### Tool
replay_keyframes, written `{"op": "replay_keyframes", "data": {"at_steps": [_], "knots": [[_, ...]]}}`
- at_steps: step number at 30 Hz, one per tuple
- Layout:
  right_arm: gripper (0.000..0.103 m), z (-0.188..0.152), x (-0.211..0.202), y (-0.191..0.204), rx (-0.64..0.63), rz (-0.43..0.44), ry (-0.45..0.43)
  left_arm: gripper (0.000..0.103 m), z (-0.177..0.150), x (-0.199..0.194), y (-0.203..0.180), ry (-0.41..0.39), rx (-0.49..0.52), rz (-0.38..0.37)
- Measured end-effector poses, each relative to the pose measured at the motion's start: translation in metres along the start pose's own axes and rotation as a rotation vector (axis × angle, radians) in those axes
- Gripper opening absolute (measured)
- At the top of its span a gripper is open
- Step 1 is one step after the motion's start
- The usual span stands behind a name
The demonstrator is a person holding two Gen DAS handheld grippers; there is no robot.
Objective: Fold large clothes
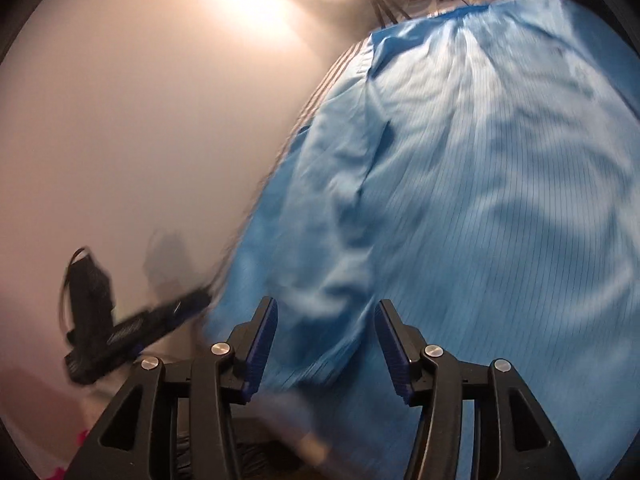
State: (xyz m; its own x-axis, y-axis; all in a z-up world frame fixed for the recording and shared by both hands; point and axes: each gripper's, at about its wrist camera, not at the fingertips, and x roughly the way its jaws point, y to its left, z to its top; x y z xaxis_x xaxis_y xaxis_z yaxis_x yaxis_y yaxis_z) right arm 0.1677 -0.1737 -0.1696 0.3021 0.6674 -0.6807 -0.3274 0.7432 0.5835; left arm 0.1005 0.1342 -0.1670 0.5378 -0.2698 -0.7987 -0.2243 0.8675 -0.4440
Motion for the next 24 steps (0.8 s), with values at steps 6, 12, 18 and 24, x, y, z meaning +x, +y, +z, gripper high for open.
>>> {"op": "replay_keyframes", "data": {"at_steps": [6, 12, 18, 24], "knots": [[0.046, 0.024, 0.067, 0.000, -0.019, -0.022, 0.157, 0.038, -0.010, 0.030, -0.004, 0.090, 0.027, 0.010], [0.000, 0.016, 0.088, 0.013, -0.049, 0.010, 0.204, 0.036, -0.015, 0.055, -0.009, 0.153, 0.041, 0.003], [0.000, 0.019, 0.049, 0.029, -0.024, 0.054, 0.102, 0.000, -0.001, 0.038, -0.018, 0.072, 0.075, 0.009], [0.000, 0.002, -0.013, 0.051, -0.034, 0.100, -0.008, 0.000, 0.015, -0.040, -0.022, -0.111, 0.167, 0.012]]}}
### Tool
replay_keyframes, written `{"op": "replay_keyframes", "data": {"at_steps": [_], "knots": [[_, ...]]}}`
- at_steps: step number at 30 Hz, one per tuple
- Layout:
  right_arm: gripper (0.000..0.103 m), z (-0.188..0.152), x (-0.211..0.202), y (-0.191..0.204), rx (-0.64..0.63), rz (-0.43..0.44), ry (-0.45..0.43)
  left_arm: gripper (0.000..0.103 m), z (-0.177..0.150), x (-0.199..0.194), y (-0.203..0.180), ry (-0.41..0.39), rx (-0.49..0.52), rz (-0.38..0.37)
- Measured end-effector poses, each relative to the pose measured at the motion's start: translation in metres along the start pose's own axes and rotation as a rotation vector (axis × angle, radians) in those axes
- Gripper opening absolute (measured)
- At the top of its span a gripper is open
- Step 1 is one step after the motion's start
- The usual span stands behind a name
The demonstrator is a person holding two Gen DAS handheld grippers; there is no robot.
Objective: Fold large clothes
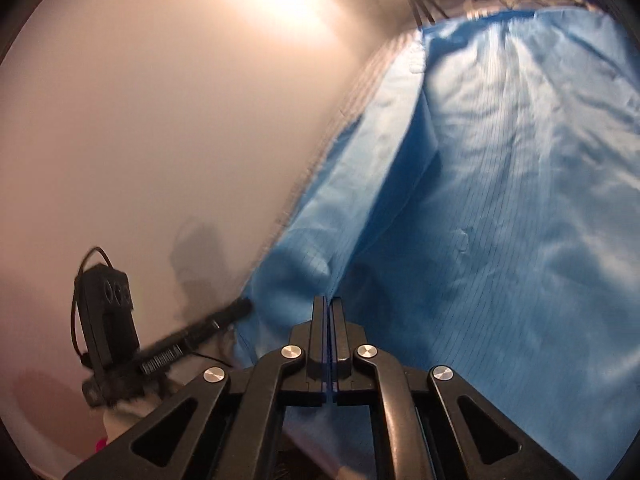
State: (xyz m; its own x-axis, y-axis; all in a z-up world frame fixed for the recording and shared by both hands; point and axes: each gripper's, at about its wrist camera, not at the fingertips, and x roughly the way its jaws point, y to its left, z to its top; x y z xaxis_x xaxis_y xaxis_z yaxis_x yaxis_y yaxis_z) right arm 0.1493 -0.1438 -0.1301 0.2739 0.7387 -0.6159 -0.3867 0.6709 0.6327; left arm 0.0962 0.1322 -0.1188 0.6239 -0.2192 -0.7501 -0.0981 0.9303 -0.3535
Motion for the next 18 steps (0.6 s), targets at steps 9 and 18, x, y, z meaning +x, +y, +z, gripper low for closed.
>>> {"op": "replay_keyframes", "data": {"at_steps": [9, 18], "knots": [[0.026, -0.023, 0.000, 0.016, -0.167, -0.244, 0.159, 0.000, -0.042, 0.020, -0.016, 0.115, 0.109, 0.011], [0.036, 0.110, 0.036, 0.053, -0.379, -0.277, 0.051, 0.060, -0.040, 0.014, -0.001, 0.099, -0.010, -0.032]]}}
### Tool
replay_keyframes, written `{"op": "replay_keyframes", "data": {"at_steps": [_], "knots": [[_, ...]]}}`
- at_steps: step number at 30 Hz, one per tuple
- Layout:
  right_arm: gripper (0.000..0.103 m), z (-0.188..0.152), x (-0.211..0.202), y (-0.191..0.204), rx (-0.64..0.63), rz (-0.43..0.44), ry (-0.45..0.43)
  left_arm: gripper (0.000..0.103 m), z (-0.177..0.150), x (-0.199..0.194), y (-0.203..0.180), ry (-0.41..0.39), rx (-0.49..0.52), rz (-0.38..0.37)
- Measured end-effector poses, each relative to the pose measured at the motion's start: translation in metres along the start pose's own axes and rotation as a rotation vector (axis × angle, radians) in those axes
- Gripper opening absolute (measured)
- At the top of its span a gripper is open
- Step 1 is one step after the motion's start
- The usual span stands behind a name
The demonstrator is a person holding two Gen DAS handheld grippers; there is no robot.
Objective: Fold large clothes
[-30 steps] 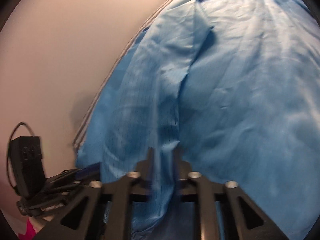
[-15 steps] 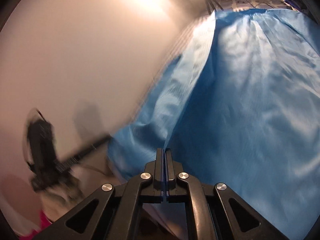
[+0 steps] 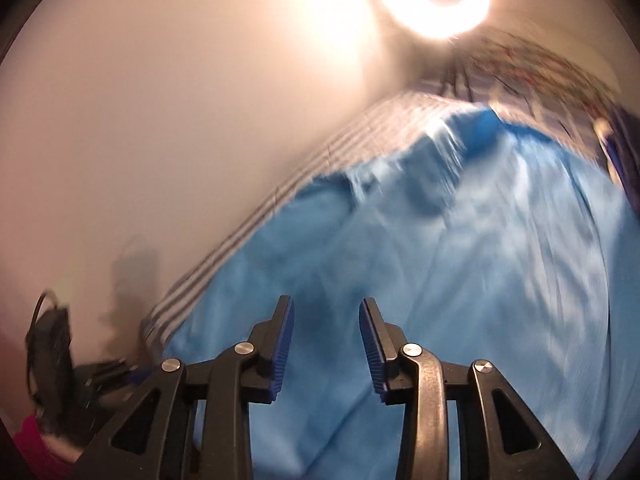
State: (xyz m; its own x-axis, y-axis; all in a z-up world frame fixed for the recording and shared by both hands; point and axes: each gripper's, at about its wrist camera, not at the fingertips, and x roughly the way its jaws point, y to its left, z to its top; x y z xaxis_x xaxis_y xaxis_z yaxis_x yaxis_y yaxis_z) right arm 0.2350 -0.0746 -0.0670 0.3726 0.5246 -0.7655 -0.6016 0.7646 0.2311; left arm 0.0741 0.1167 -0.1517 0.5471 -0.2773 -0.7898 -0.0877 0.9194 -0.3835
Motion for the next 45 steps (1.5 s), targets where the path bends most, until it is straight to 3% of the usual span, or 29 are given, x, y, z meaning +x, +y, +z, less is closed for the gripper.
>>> {"op": "replay_keyframes", "data": {"at_steps": [4, 6, 11, 15, 17, 18, 20, 28, 34, 37, 39, 41, 43, 45], "knots": [[0.037, 0.044, 0.055, -0.005, 0.010, -0.030, 0.031, 0.057, 0.002, 0.015, 0.004, 0.034, 0.009, 0.013], [0.037, 0.064, 0.085, -0.009, 0.010, -0.007, 0.071, 0.034, 0.002, 0.028, 0.005, 0.072, 0.013, 0.004], [0.042, 0.097, 0.161, -0.004, -0.050, -0.070, 0.170, 0.007, 0.000, 0.047, 0.007, 0.124, 0.016, -0.011], [0.047, 0.107, 0.214, -0.003, -0.132, -0.174, 0.260, 0.002, -0.003, 0.045, 0.017, 0.119, -0.026, -0.027], [0.027, 0.108, 0.236, -0.006, -0.158, -0.227, 0.305, 0.001, -0.003, 0.041, 0.021, 0.111, -0.042, -0.039], [0.008, 0.110, 0.240, -0.009, -0.155, -0.232, 0.317, 0.000, -0.003, 0.039, 0.023, 0.108, -0.045, -0.046], [0.000, 0.116, 0.243, -0.015, -0.139, -0.232, 0.303, 0.000, -0.002, 0.034, 0.024, 0.095, -0.049, -0.052], [0.000, 0.185, 0.213, -0.036, 0.013, -0.133, 0.096, 0.000, 0.001, 0.011, 0.037, 0.027, -0.048, 0.024], [0.000, 0.211, 0.263, -0.019, -0.016, -0.141, 0.074, 0.000, 0.013, 0.017, 0.054, 0.001, -0.047, 0.184], [0.004, 0.207, 0.302, -0.019, -0.013, -0.164, 0.151, 0.000, 0.013, 0.023, 0.062, 0.010, -0.061, 0.216], [0.014, 0.202, 0.309, -0.022, -0.022, -0.186, 0.170, 0.000, 0.011, 0.024, 0.063, 0.010, -0.061, 0.233], [0.025, 0.199, 0.293, -0.029, -0.007, -0.133, 0.141, 0.000, 0.009, 0.025, 0.063, 0.012, -0.059, 0.239], [0.048, 0.197, 0.259, -0.044, 0.035, -0.035, 0.087, 0.000, 0.007, 0.025, 0.062, 0.012, -0.055, 0.244], [0.060, 0.190, 0.221, -0.063, 0.071, -0.026, 0.013, 0.000, 0.006, 0.021, 0.063, 0.008, -0.058, 0.242]]}}
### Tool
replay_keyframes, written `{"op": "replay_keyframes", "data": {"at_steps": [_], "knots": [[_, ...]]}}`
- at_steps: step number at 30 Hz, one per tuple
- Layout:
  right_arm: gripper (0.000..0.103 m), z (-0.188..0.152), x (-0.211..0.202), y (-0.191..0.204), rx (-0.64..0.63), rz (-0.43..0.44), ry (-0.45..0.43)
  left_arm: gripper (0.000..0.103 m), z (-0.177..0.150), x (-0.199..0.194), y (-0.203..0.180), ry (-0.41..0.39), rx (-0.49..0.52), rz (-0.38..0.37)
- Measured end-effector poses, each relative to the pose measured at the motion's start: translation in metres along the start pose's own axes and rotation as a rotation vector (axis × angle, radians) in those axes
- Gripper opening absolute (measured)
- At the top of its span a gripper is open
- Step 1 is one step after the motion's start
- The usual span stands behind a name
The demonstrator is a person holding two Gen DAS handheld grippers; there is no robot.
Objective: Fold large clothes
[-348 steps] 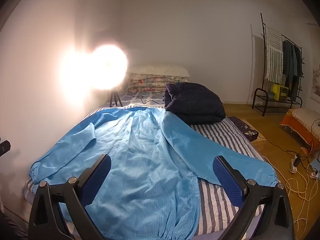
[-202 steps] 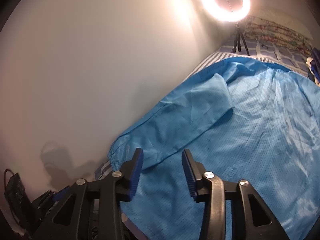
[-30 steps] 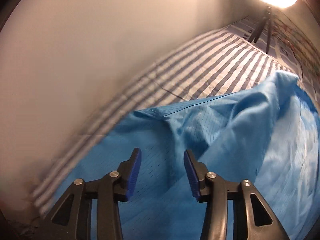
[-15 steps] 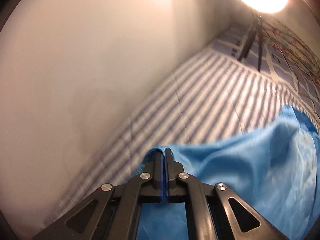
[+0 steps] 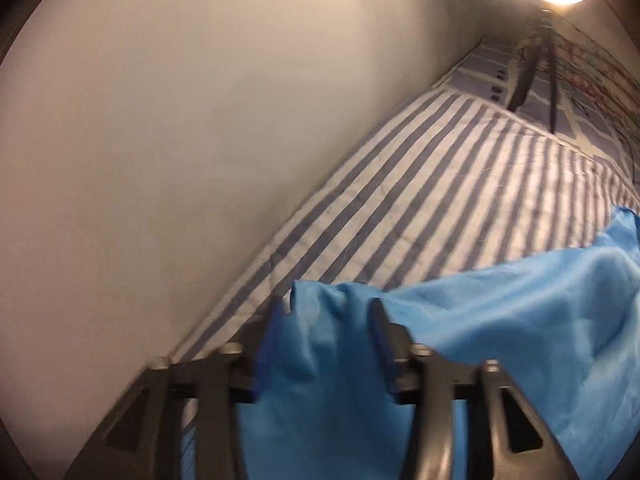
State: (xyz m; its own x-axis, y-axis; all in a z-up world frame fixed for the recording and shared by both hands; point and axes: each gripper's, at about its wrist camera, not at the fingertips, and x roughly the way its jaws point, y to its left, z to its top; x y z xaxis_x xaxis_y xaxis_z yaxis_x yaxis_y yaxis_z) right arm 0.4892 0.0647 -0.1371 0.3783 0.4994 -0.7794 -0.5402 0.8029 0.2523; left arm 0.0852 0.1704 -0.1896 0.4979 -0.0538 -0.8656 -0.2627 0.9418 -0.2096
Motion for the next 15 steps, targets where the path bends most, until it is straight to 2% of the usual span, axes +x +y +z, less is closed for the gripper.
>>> {"op": "replay_keyframes", "data": {"at_steps": [2, 4, 6, 10, 13, 15], "knots": [[0.060, -0.007, -0.027, -0.022, 0.032, -0.021, -0.032, 0.000, 0.000, -0.001, 0.001, -0.003, -0.002, 0.001], [0.060, -0.019, -0.047, -0.049, 0.064, -0.110, -0.048, 0.000, -0.001, -0.003, -0.001, -0.008, 0.001, 0.007], [0.061, -0.031, -0.052, -0.071, 0.104, -0.189, -0.026, 0.000, -0.002, -0.004, -0.003, -0.012, 0.005, 0.012], [0.061, -0.052, -0.025, -0.129, 0.234, -0.194, 0.067, 0.000, 0.000, -0.003, -0.009, -0.013, 0.007, 0.013], [0.060, -0.050, 0.000, -0.138, 0.231, -0.206, 0.085, 0.000, 0.003, 0.004, -0.012, -0.006, 0.008, 0.023], [0.055, -0.037, 0.021, -0.135, 0.175, -0.299, 0.071, 0.000, 0.004, 0.008, -0.012, -0.001, 0.003, 0.029]]}}
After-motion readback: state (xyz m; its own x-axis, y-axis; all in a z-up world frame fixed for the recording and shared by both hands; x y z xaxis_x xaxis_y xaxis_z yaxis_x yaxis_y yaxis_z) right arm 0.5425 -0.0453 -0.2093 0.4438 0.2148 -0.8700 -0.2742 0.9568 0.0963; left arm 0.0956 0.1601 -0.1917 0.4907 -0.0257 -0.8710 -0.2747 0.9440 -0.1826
